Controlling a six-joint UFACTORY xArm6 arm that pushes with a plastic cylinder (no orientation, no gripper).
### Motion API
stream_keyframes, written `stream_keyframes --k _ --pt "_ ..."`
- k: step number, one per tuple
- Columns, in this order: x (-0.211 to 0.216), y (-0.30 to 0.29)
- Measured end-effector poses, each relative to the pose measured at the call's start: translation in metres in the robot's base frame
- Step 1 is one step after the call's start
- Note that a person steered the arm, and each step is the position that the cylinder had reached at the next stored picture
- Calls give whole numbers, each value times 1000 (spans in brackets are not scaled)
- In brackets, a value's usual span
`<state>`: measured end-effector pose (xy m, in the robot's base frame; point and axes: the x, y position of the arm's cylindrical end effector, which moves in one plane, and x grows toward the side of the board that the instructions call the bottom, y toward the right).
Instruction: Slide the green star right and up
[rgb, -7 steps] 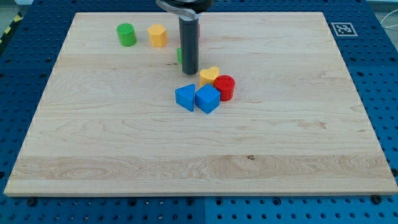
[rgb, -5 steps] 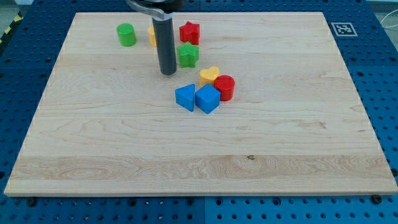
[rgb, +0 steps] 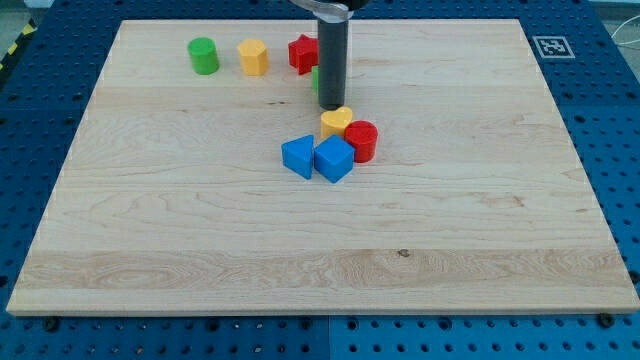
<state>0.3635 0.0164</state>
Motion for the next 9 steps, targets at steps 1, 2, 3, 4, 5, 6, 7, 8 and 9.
stream_keyframes --k 1,2,3,4,5,6,7,8,9 --pt "-2 4" --pt "2 -11" --pt "2 -33" --pt "0 -33" --pt "-8 -31" --pt "-22 -28" --pt "-26 -13" --pt "-26 12" --pt "-24 21"
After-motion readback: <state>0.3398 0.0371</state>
